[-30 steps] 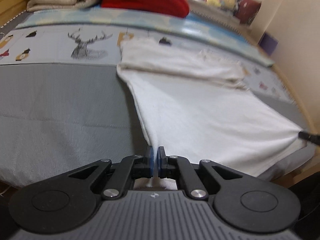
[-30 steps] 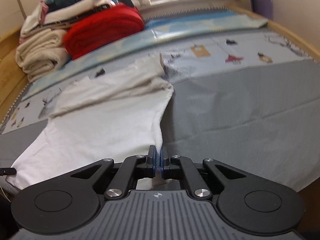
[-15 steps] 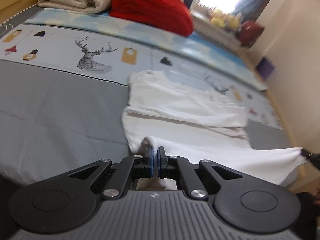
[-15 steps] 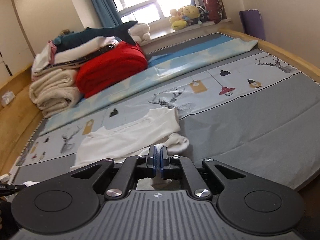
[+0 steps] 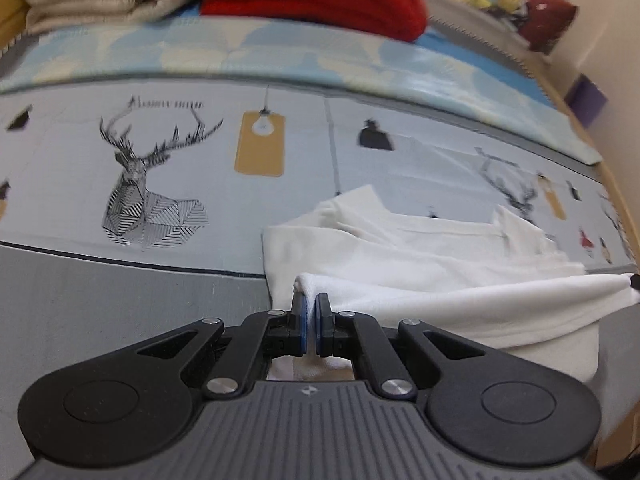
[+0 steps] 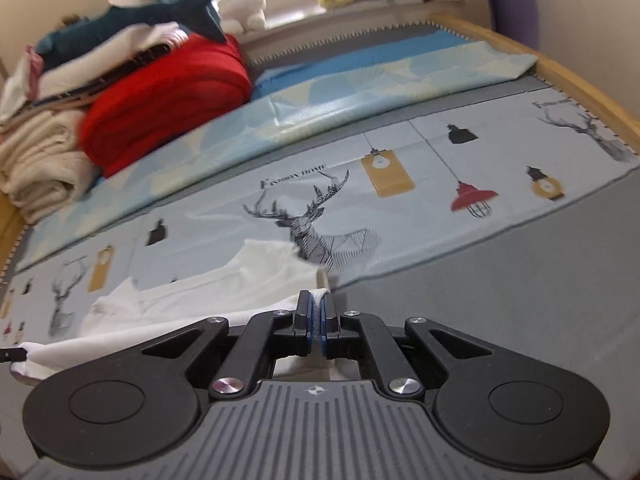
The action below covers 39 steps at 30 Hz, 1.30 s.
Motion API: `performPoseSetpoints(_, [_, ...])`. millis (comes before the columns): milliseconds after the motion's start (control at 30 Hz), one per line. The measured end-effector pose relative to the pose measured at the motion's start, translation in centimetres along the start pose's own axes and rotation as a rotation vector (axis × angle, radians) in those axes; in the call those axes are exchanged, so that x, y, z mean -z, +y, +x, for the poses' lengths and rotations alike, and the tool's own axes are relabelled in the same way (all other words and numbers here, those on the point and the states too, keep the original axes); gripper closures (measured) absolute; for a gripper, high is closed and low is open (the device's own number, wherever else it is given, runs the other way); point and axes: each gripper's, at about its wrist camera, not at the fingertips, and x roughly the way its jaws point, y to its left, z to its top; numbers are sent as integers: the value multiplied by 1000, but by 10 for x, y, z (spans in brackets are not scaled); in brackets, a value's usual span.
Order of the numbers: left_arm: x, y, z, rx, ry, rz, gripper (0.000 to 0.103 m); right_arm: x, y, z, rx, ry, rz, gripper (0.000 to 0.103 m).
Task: Fold small clothes
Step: 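Lift the edge with both grippers and fold it over toward the collar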
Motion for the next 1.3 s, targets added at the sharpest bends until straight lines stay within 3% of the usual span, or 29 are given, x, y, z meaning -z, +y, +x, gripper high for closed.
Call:
performPoseSetpoints(100, [-16,13,32,11,60,-80,99,-15,6,45,20,40,-1,100])
performPoseSetpoints(300, [-45,35,71,22,73,-194,99,-44,8,112,24,86,59,100])
performPoseSetpoints(367, [-52,46,79,44,49,-271,98,-51,9,131,25,84,70,100])
performPoseSetpoints(433, [-60,56,75,34,-22,-319,98,-54,10,146,34,56,75,98])
performPoseSetpoints(500, [-65,70,66,75,-72,-348,98,-57,10,152,85,11,90,95])
performPoseSetpoints(567, [-68,76,64,119,-53,-317,94,-62,7,147,98,-40,87,91])
performPoseSetpoints(600, [-68,76,65,143,-29,-274,84,-65,3,143,66,-54,95,82])
performPoseSetpoints(667, [-64,72,68,166,9,-188,73,-68,-5,139,5,-54,90,72])
performPoseSetpoints(733, [-59,66,74,160,28,-113,69,-65,-11,140,-35,-16,55,70])
performPoseSetpoints(800, [-54,56,83,163,43,-46,56,-58,-13,147,-92,70,7,63])
performPoseSetpoints(900, [-54,40,95,132,10,17,50,-44,-4,160,-118,157,-109,60])
performPoseSetpoints(1067, [-57,20,110,125,-57,29,52,-31,17,178,-94,174,-167,58])
performPoseSetpoints(1167, [-59,15,116,119,-55,55,98,-30,23,184,-82,145,-158,60])
performPoseSetpoints(1233, [-64,19,110,77,-118,44,99,-30,25,189,-69,138,-157,89])
performPoseSetpoints(1267, [-66,26,105,69,-146,8,99,-32,25,190,-60,128,-154,98])
performPoseSetpoints(1300, [-68,33,102,68,-172,-42,99,-34,24,188,-62,108,-143,98])
